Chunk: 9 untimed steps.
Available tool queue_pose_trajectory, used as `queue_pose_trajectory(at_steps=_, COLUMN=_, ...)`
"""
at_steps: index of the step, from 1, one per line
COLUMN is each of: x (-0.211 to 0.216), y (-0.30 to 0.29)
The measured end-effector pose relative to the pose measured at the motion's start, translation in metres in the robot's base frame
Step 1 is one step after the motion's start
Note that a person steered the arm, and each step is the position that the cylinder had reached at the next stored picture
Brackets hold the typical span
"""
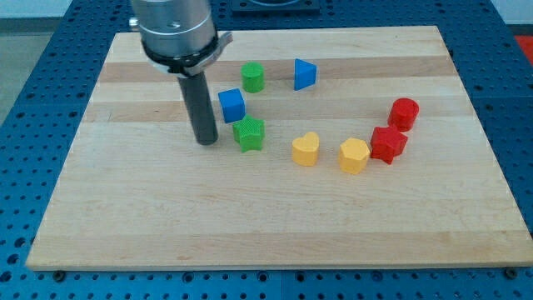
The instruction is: Move the green star closer to the yellow heart
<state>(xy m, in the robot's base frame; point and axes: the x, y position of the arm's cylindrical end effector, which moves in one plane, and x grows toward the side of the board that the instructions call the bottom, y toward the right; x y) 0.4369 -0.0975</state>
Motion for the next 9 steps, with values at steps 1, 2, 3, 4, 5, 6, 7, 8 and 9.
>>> queue_pose_trajectory(at_steps=1, x=-0.021, y=0.01)
queue_pose_trajectory(at_steps=2, x=-0.033, y=0.04)
queue_pose_trajectory(at_steps=3, x=-0.023, y=0.076)
queue_pose_trajectory(at_steps=4, x=0.009, y=0.071)
queue_pose_trajectory(at_steps=5, x=0.014, y=0.069)
queue_pose_trajectory(at_steps=6, x=-0.014, y=0.102)
queue_pose_trajectory(at_steps=7, x=-0.013, y=0.141)
queue_pose_trajectory(at_steps=8, x=0.004, y=0.157)
queue_pose_trajectory(at_steps=9, x=0.029, y=0.157)
